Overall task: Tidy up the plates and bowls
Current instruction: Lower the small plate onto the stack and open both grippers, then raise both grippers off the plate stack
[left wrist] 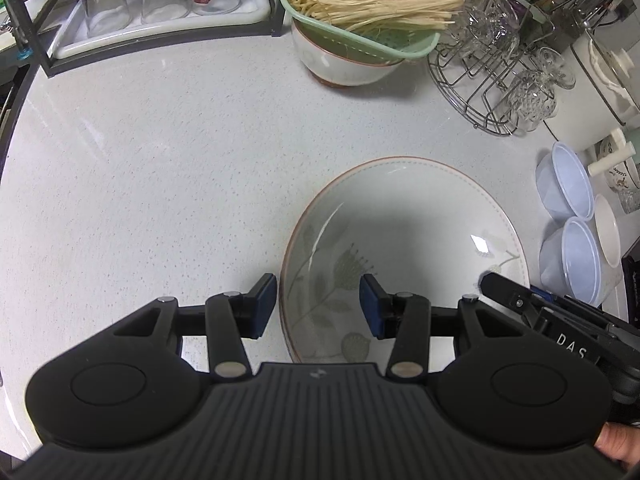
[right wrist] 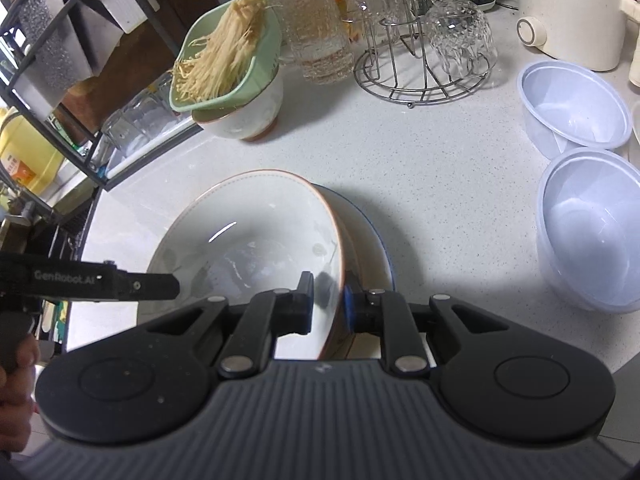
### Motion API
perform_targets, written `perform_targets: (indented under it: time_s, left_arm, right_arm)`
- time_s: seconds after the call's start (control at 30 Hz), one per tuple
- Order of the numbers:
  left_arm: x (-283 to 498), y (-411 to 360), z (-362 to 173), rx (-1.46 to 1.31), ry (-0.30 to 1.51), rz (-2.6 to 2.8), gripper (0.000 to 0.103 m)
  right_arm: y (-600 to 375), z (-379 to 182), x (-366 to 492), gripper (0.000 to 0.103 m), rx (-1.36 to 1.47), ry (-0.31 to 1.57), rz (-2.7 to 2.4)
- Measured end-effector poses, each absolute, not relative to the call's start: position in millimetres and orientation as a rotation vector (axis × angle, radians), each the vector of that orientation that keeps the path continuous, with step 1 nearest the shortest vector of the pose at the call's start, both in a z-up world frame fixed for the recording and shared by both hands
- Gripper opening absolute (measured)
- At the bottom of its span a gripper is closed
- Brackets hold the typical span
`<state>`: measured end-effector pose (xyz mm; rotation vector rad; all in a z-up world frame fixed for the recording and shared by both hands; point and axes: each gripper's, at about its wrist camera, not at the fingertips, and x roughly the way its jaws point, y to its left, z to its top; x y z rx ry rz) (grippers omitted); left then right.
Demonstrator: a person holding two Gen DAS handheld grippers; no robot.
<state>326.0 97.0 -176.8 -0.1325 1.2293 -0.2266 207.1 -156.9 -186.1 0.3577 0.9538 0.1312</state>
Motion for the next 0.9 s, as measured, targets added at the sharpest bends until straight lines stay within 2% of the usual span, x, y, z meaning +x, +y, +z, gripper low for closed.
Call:
perform_targets:
  time_s: [0.6, 0.9]
  left_arm:
    - [296, 108, -143, -0.208, 1.154, -0.166, 0.051]
    - [267, 93, -107, -0.223, 1.056, -0.186, 0.051]
  right_arm:
    - [-161, -168, 190, 0.019, 0.252, 0.86, 0.152]
    - [-177, -135, 167, 0.019, 0.243, 0.769, 0.193]
